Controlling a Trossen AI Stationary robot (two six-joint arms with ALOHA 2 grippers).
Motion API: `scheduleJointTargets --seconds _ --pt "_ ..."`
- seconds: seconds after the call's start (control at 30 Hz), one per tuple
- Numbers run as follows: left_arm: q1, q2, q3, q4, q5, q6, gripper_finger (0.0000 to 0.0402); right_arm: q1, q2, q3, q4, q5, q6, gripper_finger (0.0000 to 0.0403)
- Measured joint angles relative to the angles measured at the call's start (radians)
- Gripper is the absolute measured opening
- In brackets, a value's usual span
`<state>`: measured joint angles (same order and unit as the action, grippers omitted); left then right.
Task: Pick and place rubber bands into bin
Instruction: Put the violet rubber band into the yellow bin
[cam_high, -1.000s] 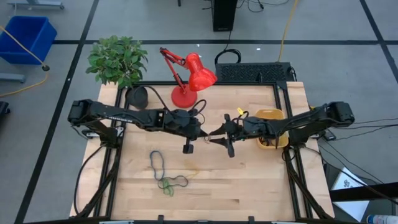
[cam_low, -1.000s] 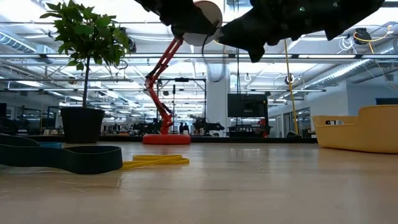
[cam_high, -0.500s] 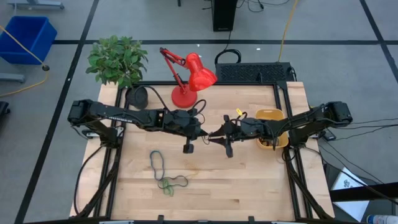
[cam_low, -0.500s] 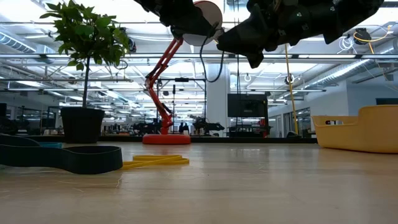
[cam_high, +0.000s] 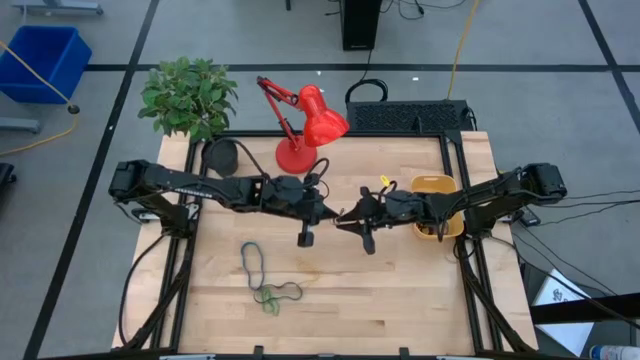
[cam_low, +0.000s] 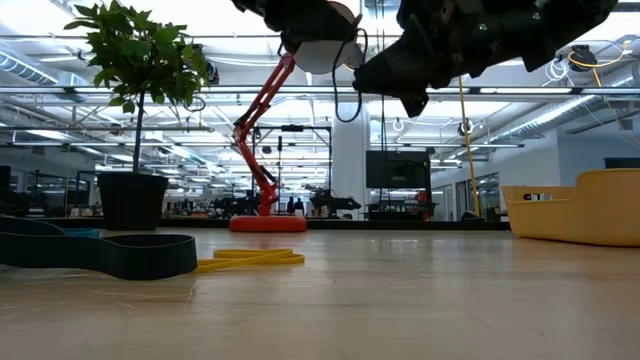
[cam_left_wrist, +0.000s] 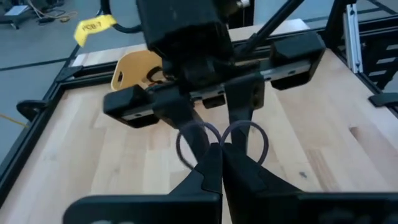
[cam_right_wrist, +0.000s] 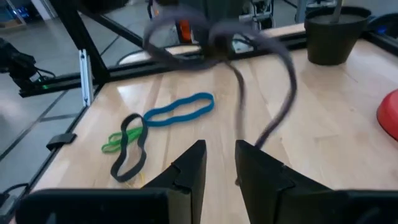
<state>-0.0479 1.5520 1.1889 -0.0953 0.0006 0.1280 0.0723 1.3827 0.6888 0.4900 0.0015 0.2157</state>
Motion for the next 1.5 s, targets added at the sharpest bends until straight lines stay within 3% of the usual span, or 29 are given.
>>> scheduleJointTargets --seconds 0.13,0.53,0.9,1.5 --pt "-0.002 0.0 0.0 -0.005 -0.019 -0.011 0.001 0.0 0.0 0.0 0.04 0.0 0.0 0.0079" --pt "-0.037 0.0 0.0 -0.016 -0.212 0.056 0.0004 0.0 0.0 0.0 0.089 0.001 0.0 0.0079" --pt "-0.053 0.0 0.0 -0.06 -0.285 0.048 0.0009 0.0 0.0 0.0 0.144 0.002 0.0 0.0079" --pt "-0.055 0.0 0.0 -0.057 -0.29 0.043 0.0013 -0.005 0.0 0.0 0.181 0.077 0.008 0.0079"
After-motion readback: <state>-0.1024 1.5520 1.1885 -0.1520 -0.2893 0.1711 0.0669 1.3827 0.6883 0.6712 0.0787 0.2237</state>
